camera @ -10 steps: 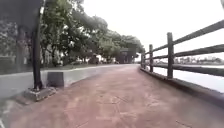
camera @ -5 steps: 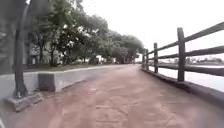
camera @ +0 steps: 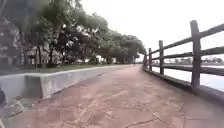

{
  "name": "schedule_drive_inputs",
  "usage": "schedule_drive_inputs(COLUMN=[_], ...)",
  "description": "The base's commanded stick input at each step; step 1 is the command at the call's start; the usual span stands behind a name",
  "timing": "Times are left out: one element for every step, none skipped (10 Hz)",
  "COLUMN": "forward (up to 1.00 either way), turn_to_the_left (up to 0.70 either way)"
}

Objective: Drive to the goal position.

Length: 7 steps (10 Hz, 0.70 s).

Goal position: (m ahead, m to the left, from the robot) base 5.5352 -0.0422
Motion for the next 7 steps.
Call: schedule_drive_inputs(forward=[1.00,1.00,1.00,1.00,1.00,1.00,1.00], turn_to_the_left=[0.00,0.00,0.00,0.00,0.00,0.00,0.00])
